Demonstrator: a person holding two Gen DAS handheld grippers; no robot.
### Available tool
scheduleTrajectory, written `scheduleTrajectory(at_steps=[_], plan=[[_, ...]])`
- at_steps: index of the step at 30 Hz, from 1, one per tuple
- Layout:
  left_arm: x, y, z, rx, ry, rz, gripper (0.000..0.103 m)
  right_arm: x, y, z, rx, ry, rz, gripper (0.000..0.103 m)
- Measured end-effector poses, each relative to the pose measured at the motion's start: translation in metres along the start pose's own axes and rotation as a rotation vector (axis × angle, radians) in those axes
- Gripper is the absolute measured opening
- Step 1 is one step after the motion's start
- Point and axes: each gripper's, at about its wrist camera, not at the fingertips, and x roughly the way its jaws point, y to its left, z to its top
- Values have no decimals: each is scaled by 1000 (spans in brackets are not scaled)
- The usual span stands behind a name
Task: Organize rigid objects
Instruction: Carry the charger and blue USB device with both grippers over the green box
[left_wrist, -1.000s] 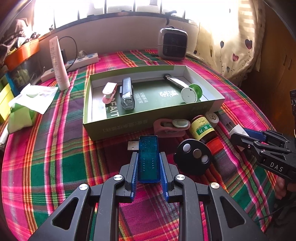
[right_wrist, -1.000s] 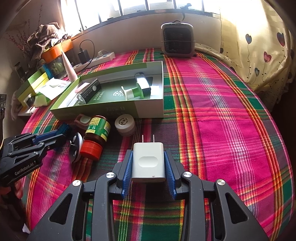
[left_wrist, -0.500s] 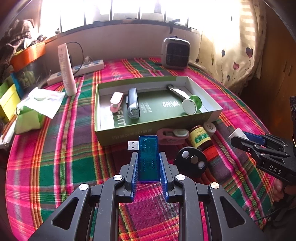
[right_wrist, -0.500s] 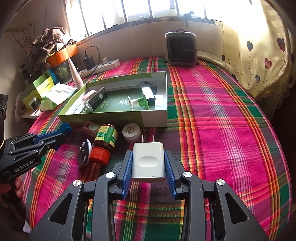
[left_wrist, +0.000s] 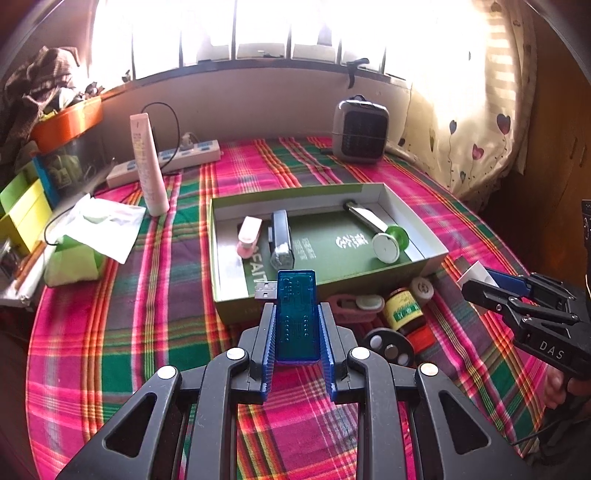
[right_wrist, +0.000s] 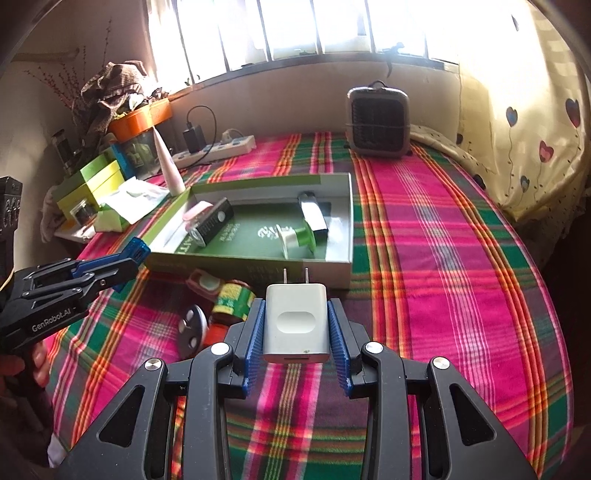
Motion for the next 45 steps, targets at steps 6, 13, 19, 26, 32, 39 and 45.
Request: scheduleTrajectory(at_steps=[6, 13, 19, 26, 32, 39, 45], plan=[[7, 4, 8, -19, 3, 2, 21, 6, 6, 15, -20, -7, 19, 35], [17, 6, 18, -28, 1, 8, 21, 23, 12, 36, -39, -6, 40, 35], [29, 10, 23, -40, 17, 8, 21, 40, 18, 53, -46, 6, 51, 35], [40, 11, 29, -43, 27, 10, 21, 66, 22, 70, -41, 46, 66, 35], [51, 14, 30, -58, 45, 10, 21, 94, 26, 81, -37, 88, 69, 35], [61, 18, 34, -65, 56, 16, 21, 121, 27, 87, -37, 139, 65, 35], [69, 21, 34, -66, 69, 19, 21, 134, 32, 88, -48, 160, 68, 35]])
